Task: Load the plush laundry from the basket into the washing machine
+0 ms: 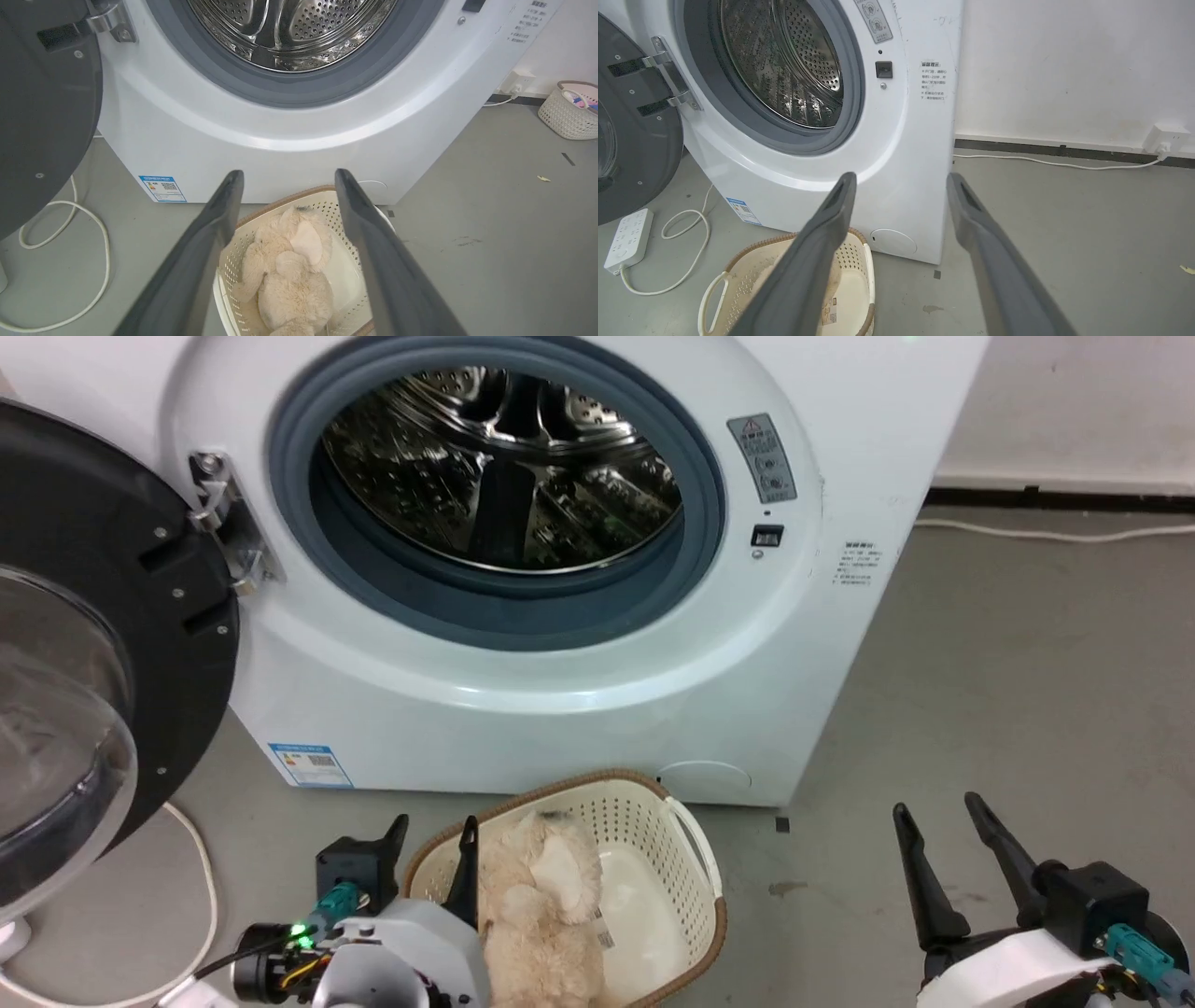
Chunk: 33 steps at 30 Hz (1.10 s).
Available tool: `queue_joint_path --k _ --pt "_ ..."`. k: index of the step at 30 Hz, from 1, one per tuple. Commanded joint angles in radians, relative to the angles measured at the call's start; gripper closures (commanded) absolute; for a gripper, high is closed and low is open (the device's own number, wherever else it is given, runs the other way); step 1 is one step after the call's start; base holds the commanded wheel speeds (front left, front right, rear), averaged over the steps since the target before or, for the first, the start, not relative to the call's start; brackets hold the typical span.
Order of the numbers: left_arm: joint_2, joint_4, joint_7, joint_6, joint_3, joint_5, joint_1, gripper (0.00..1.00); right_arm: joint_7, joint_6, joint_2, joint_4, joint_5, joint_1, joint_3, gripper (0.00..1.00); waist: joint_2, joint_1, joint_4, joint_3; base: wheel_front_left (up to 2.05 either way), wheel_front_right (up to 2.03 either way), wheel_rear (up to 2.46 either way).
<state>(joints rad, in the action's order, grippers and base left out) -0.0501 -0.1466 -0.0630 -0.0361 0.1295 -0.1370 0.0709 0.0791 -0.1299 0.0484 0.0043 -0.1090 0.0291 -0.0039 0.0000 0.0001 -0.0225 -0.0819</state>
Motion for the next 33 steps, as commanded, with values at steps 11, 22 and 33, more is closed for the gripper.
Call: queue_joint_path --k 11,22,33 --pt "0.000 -0.140 -0.030 0.004 0.056 -0.063 0.113 0.00 0.032 0.000 0.001 -0.026 -0.030 -0.044 0.003 0.00 0.0000 -0.0001 -0.026 -0.097 0.00 0.00 0.00" --pt "0.000 -0.276 -0.079 -0.009 0.119 -0.143 0.230 0.00 0.054 0.000 0.001 -0.043 -0.057 -0.071 0.006 0.00 0.0000 -0.0001 -0.045 -0.204 0.00 0.00 0.00" --pt "-0.007 -0.465 -0.200 -0.065 0.183 -0.203 0.384 0.00 0.082 -0.001 0.001 -0.068 -0.105 -0.094 -0.010 0.00 0.0000 -0.0001 -0.076 -0.346 0.00 0.00 0.00"
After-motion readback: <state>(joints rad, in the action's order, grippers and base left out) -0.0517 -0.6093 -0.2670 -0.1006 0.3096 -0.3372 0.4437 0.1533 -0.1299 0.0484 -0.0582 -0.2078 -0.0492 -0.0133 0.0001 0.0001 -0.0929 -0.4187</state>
